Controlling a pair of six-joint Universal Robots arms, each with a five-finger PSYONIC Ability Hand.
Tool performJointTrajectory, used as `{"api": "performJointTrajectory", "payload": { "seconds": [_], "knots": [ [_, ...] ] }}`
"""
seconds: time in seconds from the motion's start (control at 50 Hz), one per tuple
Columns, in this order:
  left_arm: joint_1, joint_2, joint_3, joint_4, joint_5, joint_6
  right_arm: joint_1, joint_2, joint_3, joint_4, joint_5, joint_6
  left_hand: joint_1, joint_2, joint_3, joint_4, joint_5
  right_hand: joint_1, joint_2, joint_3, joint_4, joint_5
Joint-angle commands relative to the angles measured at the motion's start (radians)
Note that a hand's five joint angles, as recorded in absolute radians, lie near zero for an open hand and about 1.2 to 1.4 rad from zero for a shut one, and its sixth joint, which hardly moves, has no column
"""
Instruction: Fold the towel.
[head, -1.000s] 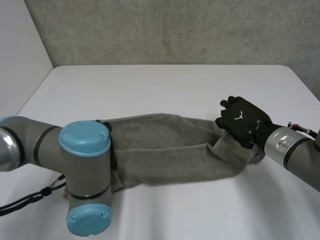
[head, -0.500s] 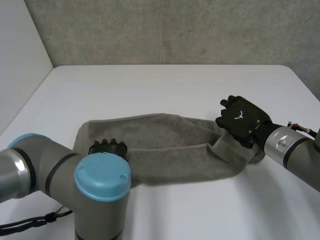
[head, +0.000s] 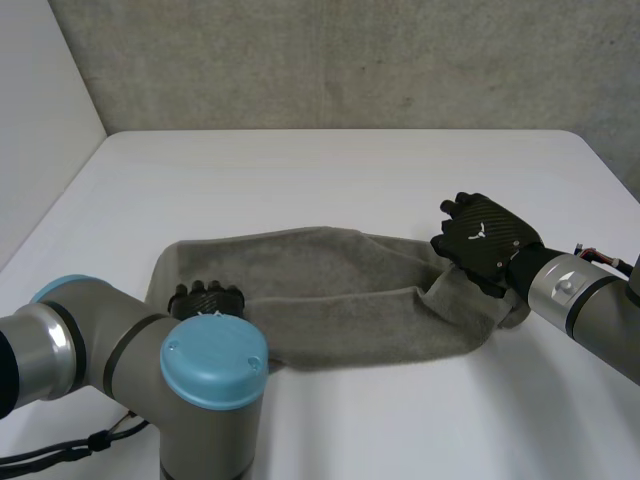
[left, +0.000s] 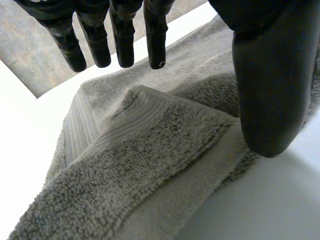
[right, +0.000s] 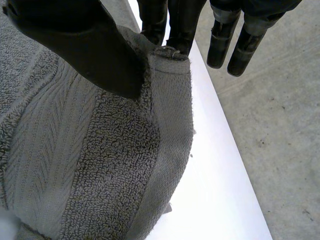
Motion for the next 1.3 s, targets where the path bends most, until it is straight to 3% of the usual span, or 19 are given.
{"api": "performJointTrajectory", "payload": {
  "seconds": [0.02, 0.14, 0.18, 0.28, 0.52, 0.68, 0.72, 0.74, 0.78, 0.84, 0.94, 1.0, 1.04, 1.22, 1.3],
  "knots": [
    [0.024, -0.027, -0.019, 0.086, 0.001, 0.085, 0.0, 0.0, 0.0, 0.0, 0.0, 0.0, 0.051, 0.049, -0.049, -0.055, 0.04, 0.095, 0.067, -0.052, -0.07, 0.053],
    [0.026, -0.025, -0.052, 0.157, 0.002, 0.126, 0.0, 0.0, 0.0, 0.0, 0.0, 0.0, 0.318, 0.316, -0.049, -0.055, 0.307, 0.095, 0.067, -0.052, -0.07, 0.053],
    [0.026, -0.009, -0.057, 0.172, 0.002, 0.128, 0.002, 0.0, 0.0, 0.0, 0.0, 0.002, 0.683, 0.681, -0.049, -0.055, 0.672, 0.095, 0.067, -0.052, -0.07, 0.053],
    [0.032, 0.063, -0.06, 0.174, 0.004, 0.129, 0.002, 0.0, 0.0, 0.0, 0.002, 0.002, 0.99, 0.988, -0.049, -0.055, 0.979, 0.095, 0.067, -0.052, -0.07, 0.053],
    [0.112, 0.208, -0.091, 0.17, 0.087, 0.185, 0.002, -0.001, -0.008, 0.001, 0.006, 0.0, 1.075, 1.073, -0.049, -0.055, 1.064, 0.095, 0.067, -0.052, -0.07, 0.053],
    [0.263, 0.246, -0.155, 0.155, 0.257, 0.218, -0.026, -0.037, -0.021, 0.021, 0.005, 0.015, 1.075, 1.073, -0.049, -0.055, 1.064, 0.095, 0.067, -0.052, -0.07, 0.053],
    [0.344, 0.295, -0.178, 0.137, 0.332, 0.225, -0.06, -0.07, -0.029, 0.079, -0.001, 0.025, 1.075, 1.073, -0.049, -0.055, 1.064, 0.095, 0.067, -0.052, -0.07, 0.053],
    [0.345, 0.295, -0.178, 0.137, 0.332, 0.225, -0.06, -0.07, -0.029, 0.08, -0.001, 0.025, 1.075, 1.073, -0.049, -0.055, 1.064, 0.095, 0.067, -0.052, -0.07, 0.053],
    [0.412, 0.352, -0.184, 0.102, 0.428, 0.226, -0.104, -0.101, -0.056, 0.185, -0.017, 0.044, 1.075, 1.073, -0.049, -0.055, 1.064, 0.095, 0.067, -0.052, -0.07, 0.053],
    [0.44, 0.381, -0.183, 0.078, 0.481, 0.225, -0.124, -0.113, -0.077, 0.245, -0.031, 0.064, 1.075, 1.073, -0.049, -0.055, 1.064, 0.095, 0.067, -0.052, -0.07, 0.053],
    [0.552, 0.514, -0.142, 0.031, 0.69, 0.214, -0.193, -0.197, -0.153, 0.359, -0.144, 0.187, 1.075, 1.073, -0.049, -0.055, 1.064, 0.095, 0.067, -0.052, -0.07, 0.053],
    [0.566, 0.541, -0.114, 0.026, 0.743, 0.211, -0.222, -0.228, -0.169, 0.357, -0.169, 0.227, 1.075, 1.073, -0.049, -0.055, 1.064, 0.095, 0.067, -0.052, -0.07, 0.053],
    [0.576, 0.574, -0.053, 0.011, 0.827, 0.186, -0.268, -0.282, -0.207, 0.35, -0.202, 0.311, 1.075, 1.073, -0.049, -0.055, 1.064, 0.095, 0.067, -0.052, -0.07, 0.053],
    [0.618, 0.617, 0.078, -0.142, 0.933, 0.042, -0.296, -0.411, -0.276, 0.342, -0.245, 0.459, 1.075, 1.073, -0.049, -0.055, 1.064, 0.095, 0.067, -0.052, -0.07, 0.053],
    [0.69, 0.62, 0.092, -0.181, 1.025, 0.024, -0.296, -0.423, -0.276, 0.341, -0.265, 0.466, 1.075, 1.073, -0.049, -0.055, 1.064, 0.095, 0.067, -0.052, -0.07, 0.053]
  ]
}}
